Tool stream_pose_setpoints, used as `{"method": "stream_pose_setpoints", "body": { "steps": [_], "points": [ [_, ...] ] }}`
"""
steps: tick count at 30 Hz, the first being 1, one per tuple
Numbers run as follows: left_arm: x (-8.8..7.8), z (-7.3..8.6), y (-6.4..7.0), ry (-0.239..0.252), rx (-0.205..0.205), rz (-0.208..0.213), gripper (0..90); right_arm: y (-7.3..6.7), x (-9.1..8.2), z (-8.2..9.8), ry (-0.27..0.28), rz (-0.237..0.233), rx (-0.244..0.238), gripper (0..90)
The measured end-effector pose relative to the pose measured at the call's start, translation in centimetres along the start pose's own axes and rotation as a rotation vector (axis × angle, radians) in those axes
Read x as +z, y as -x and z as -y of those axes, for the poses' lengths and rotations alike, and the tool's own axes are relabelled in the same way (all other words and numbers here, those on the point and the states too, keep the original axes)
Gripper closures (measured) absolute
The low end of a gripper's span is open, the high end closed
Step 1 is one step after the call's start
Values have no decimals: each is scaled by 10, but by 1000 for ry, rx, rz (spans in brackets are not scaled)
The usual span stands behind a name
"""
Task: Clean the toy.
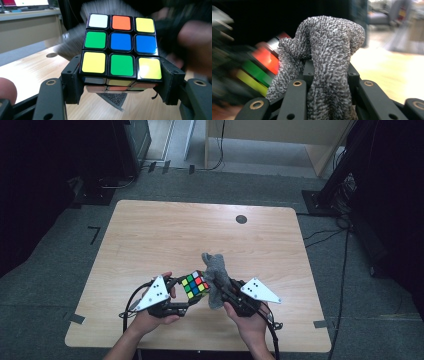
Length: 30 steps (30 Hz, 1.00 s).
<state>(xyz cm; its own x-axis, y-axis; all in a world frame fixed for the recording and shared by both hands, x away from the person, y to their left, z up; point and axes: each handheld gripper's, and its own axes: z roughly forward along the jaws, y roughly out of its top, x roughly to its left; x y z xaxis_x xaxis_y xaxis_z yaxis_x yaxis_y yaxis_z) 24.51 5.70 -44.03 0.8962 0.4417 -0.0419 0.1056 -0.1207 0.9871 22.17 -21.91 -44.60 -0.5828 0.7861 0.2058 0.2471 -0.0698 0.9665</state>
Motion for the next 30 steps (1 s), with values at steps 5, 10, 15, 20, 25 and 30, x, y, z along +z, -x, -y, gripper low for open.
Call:
{"method": "stream_pose_setpoints", "body": {
  "steps": [5,10,15,20,25,30],
  "points": [
    [-7,-1,-14,62,-126,6,340,2,9,15,-18,-79,6,711],
    [-8,-3,-15,73,-145,20,340,-25,20,24,-75,-173,-140,726],
    [-7,-2,-15,61,-147,30,340,-28,21,21,-99,-149,-219,725],
    [-5,-2,-16,48,-160,40,340,-23,13,14,-51,-100,-240,728],
    [-6,-3,-17,45,-167,32,339,-36,22,25,-110,-150,-317,728],
    [-5,-2,-18,41,-171,35,339,-22,13,11,-51,-83,-272,732]
  ]
}}
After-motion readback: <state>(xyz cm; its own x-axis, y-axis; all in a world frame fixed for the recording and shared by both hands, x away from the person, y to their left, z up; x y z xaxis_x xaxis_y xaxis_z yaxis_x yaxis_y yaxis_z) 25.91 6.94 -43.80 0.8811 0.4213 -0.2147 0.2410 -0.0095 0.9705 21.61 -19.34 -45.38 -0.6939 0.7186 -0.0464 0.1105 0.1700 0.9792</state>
